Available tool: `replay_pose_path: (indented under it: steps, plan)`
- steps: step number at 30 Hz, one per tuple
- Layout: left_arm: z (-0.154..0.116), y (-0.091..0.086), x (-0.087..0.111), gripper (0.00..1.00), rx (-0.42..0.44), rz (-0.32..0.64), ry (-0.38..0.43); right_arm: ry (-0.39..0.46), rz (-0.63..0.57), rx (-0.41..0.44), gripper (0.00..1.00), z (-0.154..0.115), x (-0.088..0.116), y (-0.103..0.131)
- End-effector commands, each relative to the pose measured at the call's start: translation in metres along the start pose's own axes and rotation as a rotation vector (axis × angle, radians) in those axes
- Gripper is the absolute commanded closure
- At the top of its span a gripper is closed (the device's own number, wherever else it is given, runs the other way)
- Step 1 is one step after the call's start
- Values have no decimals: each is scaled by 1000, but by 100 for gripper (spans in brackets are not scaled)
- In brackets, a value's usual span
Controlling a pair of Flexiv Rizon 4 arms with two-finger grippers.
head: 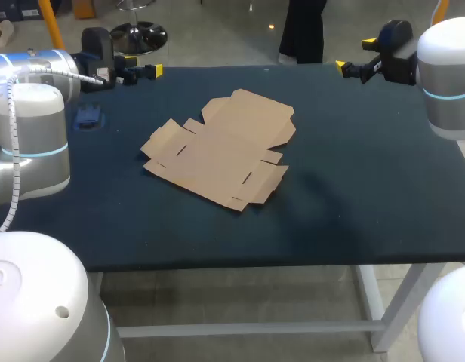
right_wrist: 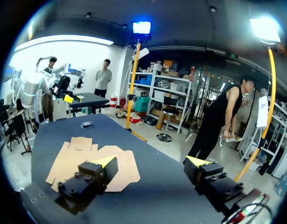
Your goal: Assemble the packaging by folding the flat box into shape, placing the metal phone stand inside, and closing the box properly
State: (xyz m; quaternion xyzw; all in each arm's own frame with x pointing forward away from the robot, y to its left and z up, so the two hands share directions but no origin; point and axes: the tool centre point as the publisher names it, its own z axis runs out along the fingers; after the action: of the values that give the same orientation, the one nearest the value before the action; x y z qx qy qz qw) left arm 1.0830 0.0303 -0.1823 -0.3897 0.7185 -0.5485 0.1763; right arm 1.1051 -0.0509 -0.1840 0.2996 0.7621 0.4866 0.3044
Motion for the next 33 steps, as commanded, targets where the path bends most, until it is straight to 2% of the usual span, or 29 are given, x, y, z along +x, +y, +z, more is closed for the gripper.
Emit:
replay_pose_path:
  steps: [1, 24, 26, 29, 33]
  plan:
    - [0, 0, 0, 0, 0, 0, -2, -2, 0, -2, 0, 0, 1, 0]
    - [3, -2, 1, 0, -13, 6, 7, -2, 0, -2, 0, 0, 1, 0]
    - [7, -4, 3, 0, -35, 17, 51, 16, 33, 12, 0, 2, -3, -3]
    - [9, -4, 5, 0, -68, 3, 74, 66, 117, 52, 0, 6, -8, -8]
    - [6, -5, 6, 0, -168, -76, 82, 93, 205, 164, 0, 8, -6, -15]
